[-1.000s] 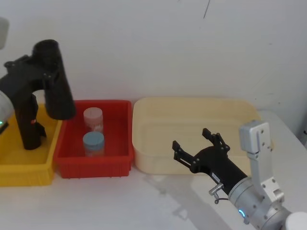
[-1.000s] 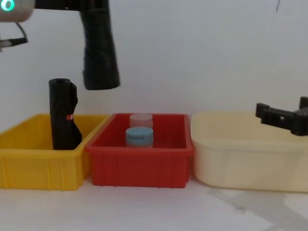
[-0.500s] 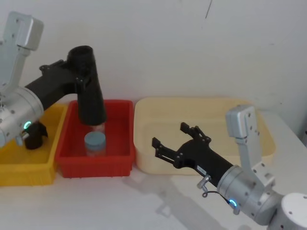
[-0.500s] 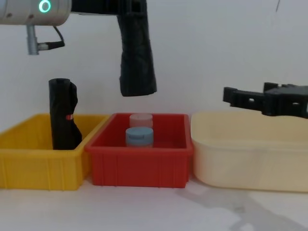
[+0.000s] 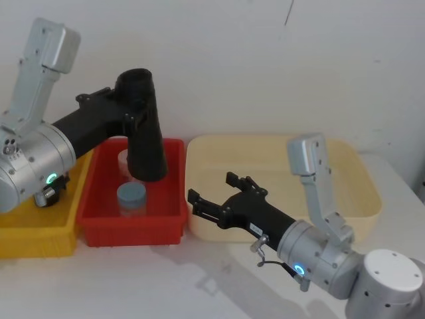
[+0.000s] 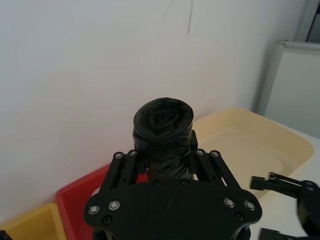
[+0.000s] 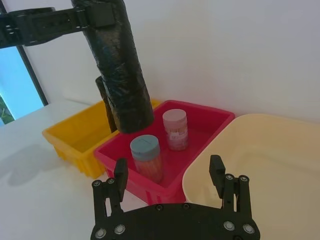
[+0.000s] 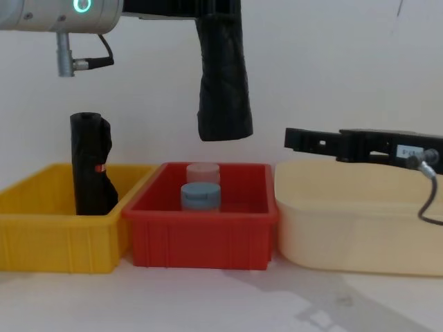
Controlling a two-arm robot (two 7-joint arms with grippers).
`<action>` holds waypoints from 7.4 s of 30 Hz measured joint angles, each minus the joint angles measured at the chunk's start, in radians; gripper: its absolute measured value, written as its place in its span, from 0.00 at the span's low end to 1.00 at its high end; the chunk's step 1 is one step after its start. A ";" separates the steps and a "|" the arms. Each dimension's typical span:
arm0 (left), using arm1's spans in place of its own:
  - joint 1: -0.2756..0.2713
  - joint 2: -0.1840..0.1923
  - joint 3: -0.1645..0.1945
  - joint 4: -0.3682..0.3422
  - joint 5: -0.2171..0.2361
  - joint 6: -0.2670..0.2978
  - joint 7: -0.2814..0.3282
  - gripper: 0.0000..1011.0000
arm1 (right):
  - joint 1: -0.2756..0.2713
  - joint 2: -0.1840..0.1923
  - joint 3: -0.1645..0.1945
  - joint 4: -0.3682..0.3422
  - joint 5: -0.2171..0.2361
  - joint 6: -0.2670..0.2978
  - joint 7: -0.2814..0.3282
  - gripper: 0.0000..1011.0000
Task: Pick up the garbage bag with the one hand and transfer it to the other hand.
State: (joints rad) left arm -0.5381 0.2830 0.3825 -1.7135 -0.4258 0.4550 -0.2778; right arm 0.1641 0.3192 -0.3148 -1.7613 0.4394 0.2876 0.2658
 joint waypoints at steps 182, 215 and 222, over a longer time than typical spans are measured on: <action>0.124 0.100 -0.081 -0.132 -0.144 0.034 0.152 0.99 | 0.176 -0.039 0.020 0.217 -0.030 0.068 -0.133 0.64; 0.181 0.132 -0.117 -0.139 -0.107 0.002 0.182 0.99 | 0.045 0.003 0.055 0.110 -0.113 -0.258 -0.085 0.99; 0.206 0.167 -0.105 -0.132 -0.108 -0.041 0.113 0.99 | 0.002 0.017 0.051 0.069 -0.099 -0.326 -0.028 0.99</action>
State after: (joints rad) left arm -0.3316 0.4497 0.2780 -1.8459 -0.5338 0.4140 -0.1650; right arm 0.1659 0.3364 -0.2635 -1.6924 0.3402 -0.0387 0.2374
